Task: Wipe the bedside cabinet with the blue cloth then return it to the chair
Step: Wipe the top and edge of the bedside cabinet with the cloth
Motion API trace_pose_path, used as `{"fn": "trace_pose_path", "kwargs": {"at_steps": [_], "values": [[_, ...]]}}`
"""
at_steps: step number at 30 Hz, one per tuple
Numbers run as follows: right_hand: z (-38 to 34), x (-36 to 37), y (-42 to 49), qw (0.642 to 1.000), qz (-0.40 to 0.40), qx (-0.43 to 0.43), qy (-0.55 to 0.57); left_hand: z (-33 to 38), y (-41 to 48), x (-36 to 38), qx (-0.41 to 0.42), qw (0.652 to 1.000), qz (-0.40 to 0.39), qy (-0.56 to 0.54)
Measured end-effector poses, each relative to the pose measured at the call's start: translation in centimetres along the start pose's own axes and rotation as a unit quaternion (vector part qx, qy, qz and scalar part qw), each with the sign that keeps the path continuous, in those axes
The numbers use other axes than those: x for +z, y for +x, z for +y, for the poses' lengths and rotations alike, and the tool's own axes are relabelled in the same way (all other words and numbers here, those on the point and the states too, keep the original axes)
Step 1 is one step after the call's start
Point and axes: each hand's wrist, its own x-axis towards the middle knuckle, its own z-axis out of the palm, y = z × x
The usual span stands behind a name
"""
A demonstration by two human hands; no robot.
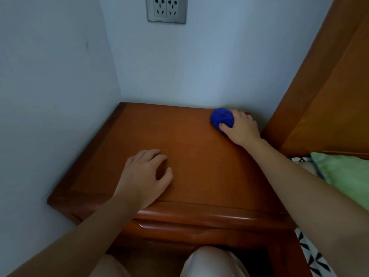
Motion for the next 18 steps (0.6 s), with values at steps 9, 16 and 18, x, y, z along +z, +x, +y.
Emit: {"fn": "trace_pose_path", "kwargs": {"at_steps": [9, 16, 18], "values": [[-1.4, 0.7, 1.7, 1.000, -0.010, -0.012, 0.000, 0.0, 0.1, 0.2, 0.001, 1.000, 0.005, 0.001], [-2.5, -0.8, -7.4, 0.995, -0.019, -0.097, 0.022, 0.2, -0.1, -0.1, -0.001, 1.000, 0.001, -0.004], [-2.8, -1.2, -10.7, 0.992, -0.020, -0.124, 0.030, 0.2, -0.1, -0.2, -0.002, 1.000, -0.006, 0.000]]}}
